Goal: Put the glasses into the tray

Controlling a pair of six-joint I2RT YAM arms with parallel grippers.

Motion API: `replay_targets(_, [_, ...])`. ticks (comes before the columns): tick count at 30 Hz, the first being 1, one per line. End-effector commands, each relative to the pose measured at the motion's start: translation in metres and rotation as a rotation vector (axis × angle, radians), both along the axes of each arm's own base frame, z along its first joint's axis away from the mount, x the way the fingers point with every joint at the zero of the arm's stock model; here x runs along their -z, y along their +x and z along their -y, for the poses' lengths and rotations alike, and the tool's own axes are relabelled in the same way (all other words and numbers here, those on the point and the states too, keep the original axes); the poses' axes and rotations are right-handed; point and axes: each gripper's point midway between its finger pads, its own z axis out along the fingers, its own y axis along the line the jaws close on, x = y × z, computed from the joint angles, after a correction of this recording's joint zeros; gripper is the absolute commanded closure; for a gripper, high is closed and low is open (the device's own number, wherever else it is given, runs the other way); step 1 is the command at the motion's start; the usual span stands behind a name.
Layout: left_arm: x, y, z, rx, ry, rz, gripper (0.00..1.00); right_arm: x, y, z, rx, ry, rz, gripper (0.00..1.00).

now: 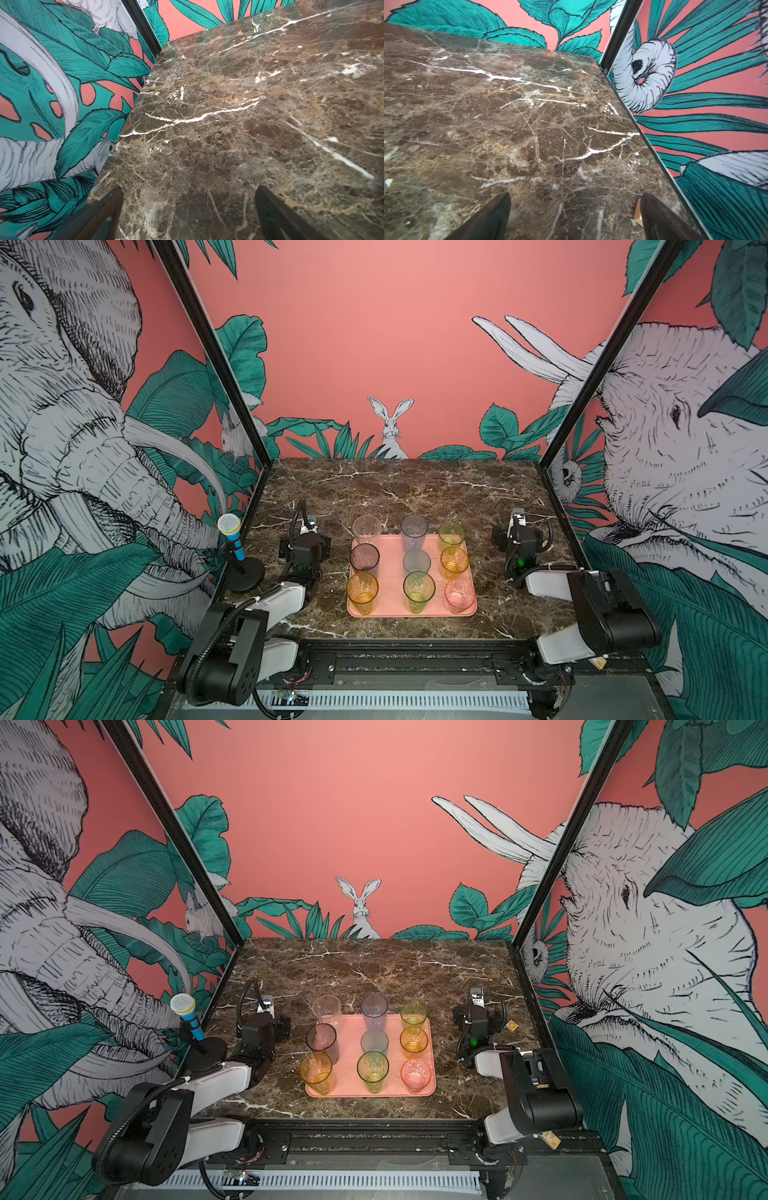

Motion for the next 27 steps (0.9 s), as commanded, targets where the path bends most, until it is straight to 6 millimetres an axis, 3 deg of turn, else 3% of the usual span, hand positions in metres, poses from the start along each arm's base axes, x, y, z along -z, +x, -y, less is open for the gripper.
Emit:
replay_targets(1, [-0.023,0.015,0.004,0.018,-0.026,0.105,0.0,-0.015,0.007,-0.003,-0.024,0.006,0.077,0.01])
replay_targets(11, [-0.028,0.026,0.011,0.08,-0.035,0.176,0.0,-0.01,0.001,-0.005,-0.04,0.014,0.114,0.01])
replay_targets(27, [-0.001,0.04,0.014,0.136,-0.079,0.169,0.01,-0.006,0.003,-0.003,-0.032,0.014,0.109,0.01])
